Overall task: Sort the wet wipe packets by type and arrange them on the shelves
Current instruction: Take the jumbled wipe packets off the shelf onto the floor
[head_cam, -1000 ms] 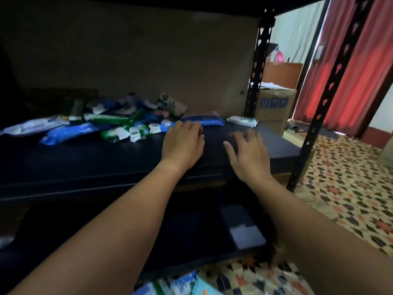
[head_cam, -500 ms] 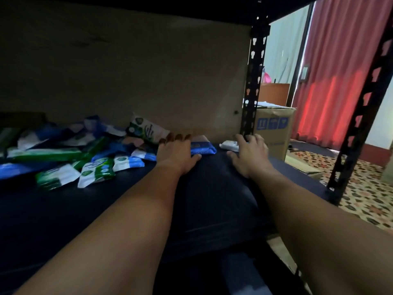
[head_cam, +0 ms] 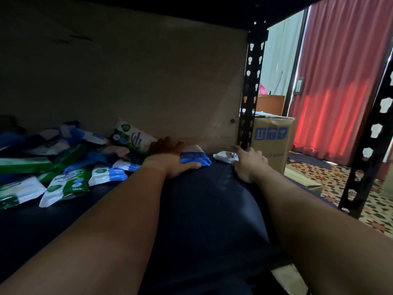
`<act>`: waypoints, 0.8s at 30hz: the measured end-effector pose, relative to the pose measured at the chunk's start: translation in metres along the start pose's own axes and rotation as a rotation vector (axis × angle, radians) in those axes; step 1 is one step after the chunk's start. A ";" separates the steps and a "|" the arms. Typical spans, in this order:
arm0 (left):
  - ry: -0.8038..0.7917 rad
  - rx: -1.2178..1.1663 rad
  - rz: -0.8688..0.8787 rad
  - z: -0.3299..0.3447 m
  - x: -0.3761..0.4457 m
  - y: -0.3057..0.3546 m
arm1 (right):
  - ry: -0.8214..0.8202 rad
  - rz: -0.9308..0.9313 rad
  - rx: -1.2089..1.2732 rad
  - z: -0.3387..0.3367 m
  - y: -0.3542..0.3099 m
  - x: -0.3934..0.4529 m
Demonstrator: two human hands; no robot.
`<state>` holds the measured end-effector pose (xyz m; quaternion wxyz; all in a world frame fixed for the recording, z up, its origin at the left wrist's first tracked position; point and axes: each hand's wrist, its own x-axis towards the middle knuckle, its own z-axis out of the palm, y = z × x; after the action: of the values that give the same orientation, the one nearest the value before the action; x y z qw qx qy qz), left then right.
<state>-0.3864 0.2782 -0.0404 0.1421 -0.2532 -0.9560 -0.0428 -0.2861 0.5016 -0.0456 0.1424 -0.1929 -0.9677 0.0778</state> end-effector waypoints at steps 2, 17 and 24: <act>0.009 0.052 0.054 -0.004 0.000 0.004 | 0.008 -0.013 0.008 -0.001 -0.001 -0.001; 0.368 0.229 0.239 -0.042 -0.015 0.032 | 0.264 -0.120 0.084 -0.013 -0.008 -0.028; 0.383 0.321 0.274 -0.096 -0.072 0.041 | 0.296 -0.207 0.111 -0.054 -0.013 -0.080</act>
<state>-0.2827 0.2648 0.0308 0.3628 -0.3417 -0.8631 0.0816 -0.2032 0.4633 -0.0119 0.3011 -0.0934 -0.9450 0.0869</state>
